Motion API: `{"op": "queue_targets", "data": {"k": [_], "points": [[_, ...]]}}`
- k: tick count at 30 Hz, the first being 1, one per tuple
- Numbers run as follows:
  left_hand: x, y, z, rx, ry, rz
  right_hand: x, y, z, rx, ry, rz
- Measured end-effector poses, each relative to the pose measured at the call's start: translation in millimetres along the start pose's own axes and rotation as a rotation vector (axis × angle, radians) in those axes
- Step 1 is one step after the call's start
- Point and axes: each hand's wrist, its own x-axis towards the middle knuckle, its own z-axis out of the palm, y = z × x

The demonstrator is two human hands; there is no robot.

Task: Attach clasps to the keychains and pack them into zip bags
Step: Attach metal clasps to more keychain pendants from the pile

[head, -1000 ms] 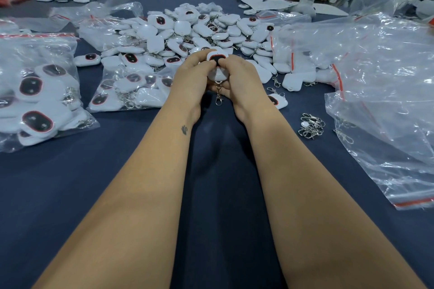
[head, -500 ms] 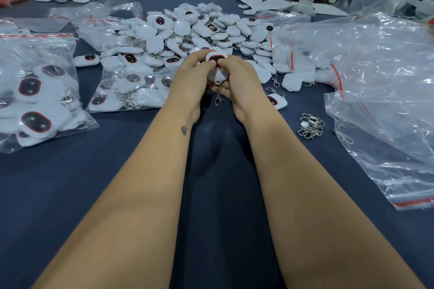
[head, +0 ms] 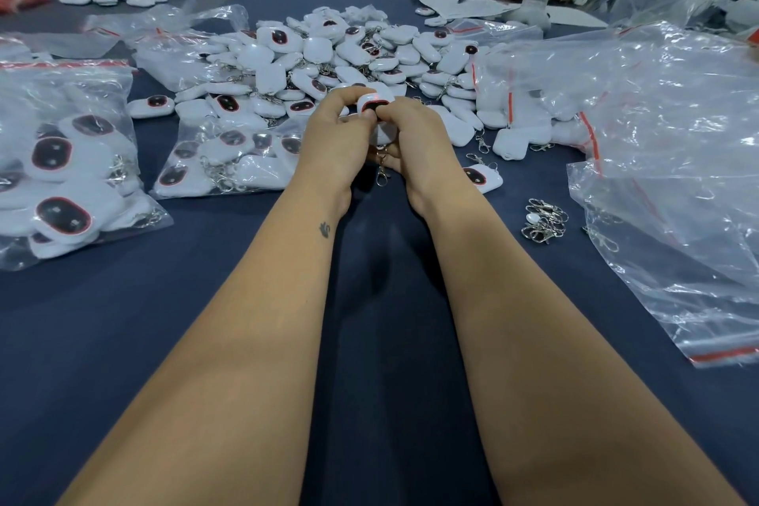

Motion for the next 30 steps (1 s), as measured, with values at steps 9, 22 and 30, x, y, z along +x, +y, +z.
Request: {"op": "queue_targets", "data": {"k": [9, 22, 30], "points": [[0, 9, 5, 0.039, -0.107, 0.034, 5, 1, -1, 0.091, 0.192, -0.047], [-10, 20, -28, 1.226, 0.374, 0.35, 11, 7, -9, -0.001, 0.247, -0.023], [-11, 21, -29, 1.249, 0.319, 0.241, 5, 7, -2, -0.124, 0.248, -0.182]]}}
